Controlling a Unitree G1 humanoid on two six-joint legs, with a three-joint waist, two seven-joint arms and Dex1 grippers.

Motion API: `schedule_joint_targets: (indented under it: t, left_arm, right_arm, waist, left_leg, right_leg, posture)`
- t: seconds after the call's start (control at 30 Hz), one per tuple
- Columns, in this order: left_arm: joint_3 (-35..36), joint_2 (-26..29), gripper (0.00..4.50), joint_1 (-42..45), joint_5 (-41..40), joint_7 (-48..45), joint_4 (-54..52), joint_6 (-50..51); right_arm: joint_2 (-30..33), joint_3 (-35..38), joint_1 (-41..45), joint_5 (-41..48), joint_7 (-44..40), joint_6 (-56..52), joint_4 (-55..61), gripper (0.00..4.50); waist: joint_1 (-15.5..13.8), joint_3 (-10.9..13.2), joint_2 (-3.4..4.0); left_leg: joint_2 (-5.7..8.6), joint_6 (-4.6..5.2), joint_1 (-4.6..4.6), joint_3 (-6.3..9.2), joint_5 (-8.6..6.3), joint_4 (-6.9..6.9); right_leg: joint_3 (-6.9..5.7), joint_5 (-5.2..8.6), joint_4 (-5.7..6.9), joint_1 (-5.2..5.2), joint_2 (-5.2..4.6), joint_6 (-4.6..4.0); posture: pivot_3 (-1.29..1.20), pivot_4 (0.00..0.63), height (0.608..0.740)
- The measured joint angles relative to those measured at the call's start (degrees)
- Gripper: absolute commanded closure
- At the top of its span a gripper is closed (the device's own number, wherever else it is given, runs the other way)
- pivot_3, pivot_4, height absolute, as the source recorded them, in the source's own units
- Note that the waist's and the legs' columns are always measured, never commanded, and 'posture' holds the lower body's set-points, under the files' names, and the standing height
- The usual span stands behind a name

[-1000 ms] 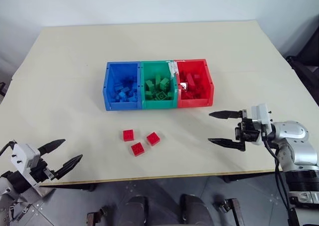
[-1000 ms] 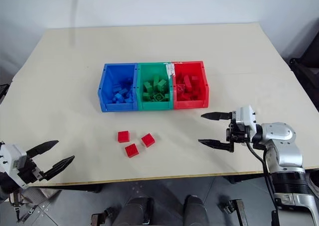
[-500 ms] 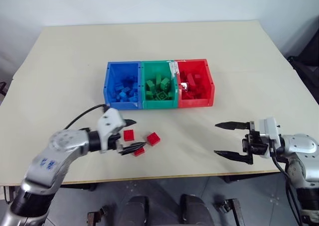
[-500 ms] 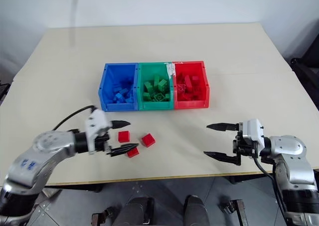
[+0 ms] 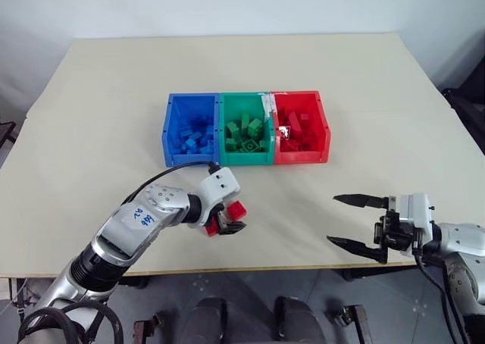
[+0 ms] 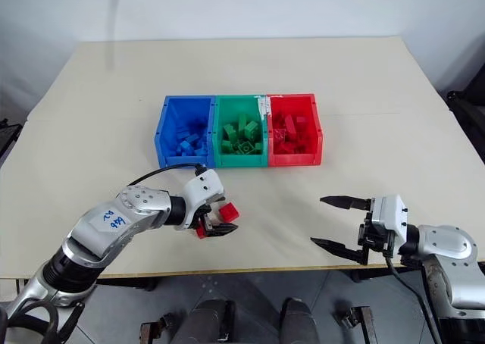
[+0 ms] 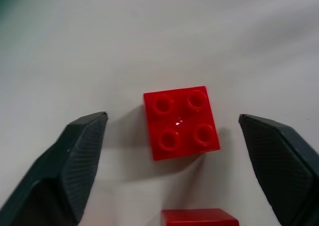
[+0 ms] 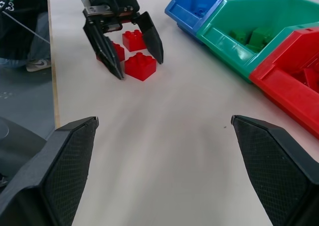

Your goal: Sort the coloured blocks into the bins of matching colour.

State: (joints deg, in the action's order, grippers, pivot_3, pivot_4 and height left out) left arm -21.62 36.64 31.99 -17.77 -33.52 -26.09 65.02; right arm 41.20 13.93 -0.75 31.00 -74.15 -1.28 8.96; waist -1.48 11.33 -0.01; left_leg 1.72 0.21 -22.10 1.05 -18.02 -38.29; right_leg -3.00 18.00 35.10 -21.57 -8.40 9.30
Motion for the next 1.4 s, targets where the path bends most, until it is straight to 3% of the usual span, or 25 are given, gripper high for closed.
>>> schedule_joint_targets:
  t: [0.23, 0.43, 0.6, 0.87, 1.1, 1.4]
  left_arm:
    - [-0.29, -0.02, 3.01, -0.09, 1.15, 0.21, 0.17, -0.85]
    - [0.44, -3.38, 3.03, -0.83, 1.94, -0.84, 5.09, -8.62]
    - [7.77, -14.48, 3.03, 7.97, -0.03, -1.17, 16.59, -19.45]
    - [8.19, -28.69, 3.03, 28.72, 7.88, 0.37, 50.70, -44.43]
    - [9.44, -35.74, 3.03, 39.90, 13.97, 4.18, 80.29, -61.27]
    - [11.08, -36.09, 0.15, 40.03, 16.16, 0.97, 86.60, -69.68]
  right_arm:
    - [0.00, 0.00, -0.18, 0.00, 0.79, 0.09, 0.10, 0.00]
    - [-0.12, 0.63, -1.32, 1.13, 2.36, 0.03, 0.90, 0.00]
    - [-4.20, 5.34, -3.85, 3.90, 10.52, -1.30, 4.34, 0.00]
    - [-9.53, 7.61, -5.43, 4.15, 21.60, -1.44, 8.08, 0.00]
    - [-12.75, 7.64, -6.72, 3.01, 31.23, -2.31, 13.46, 0.00]
    - [-12.82, 6.67, -7.78, 2.85, 33.80, -2.58, 15.78, 0.00]
  waist:
    - [0.01, 0.00, 0.00]
    - [-0.37, 0.00, 0.00]
    - [-1.33, 0.03, -0.05]
    - [-1.58, 0.03, -0.05]
    - [-1.31, 0.04, -0.07]
    - [-1.38, 0.05, -0.08]
  left_leg:
    - [0.00, 0.00, 0.00, 0.01, 0.00, 0.00]
    - [0.05, 0.03, -0.04, 0.06, 0.02, -0.13]
    - [0.08, 0.04, -0.24, 0.07, 0.02, -0.57]
    - [0.21, 0.09, -0.35, -0.21, 0.01, -0.64]
    - [0.20, 0.13, -0.35, -0.30, 0.01, -0.50]
    - [0.21, 0.16, -0.38, -0.30, 0.01, -0.58]
  right_leg:
    - [0.00, 0.00, -0.01, 0.00, 0.00, 0.00]
    - [-0.02, -0.01, -0.01, 0.07, -0.02, 0.03]
    - [-0.13, -0.05, 0.02, 0.07, -0.01, 0.10]
    - [-0.24, -0.11, 0.02, 0.09, -0.03, 0.21]
    - [-0.24, -0.11, 0.01, 0.00, -0.03, 0.22]
    - [-0.24, -0.12, 0.06, -0.01, -0.03, 0.23]
  posture:
    - [0.00, 0.150, 0.740]
    - [0.00, 0.150, 0.740]
    - [0.00, 0.150, 0.740]
    - [0.00, 0.150, 0.740]
    - [0.00, 0.150, 0.740]
    - [0.00, 0.150, 0.740]
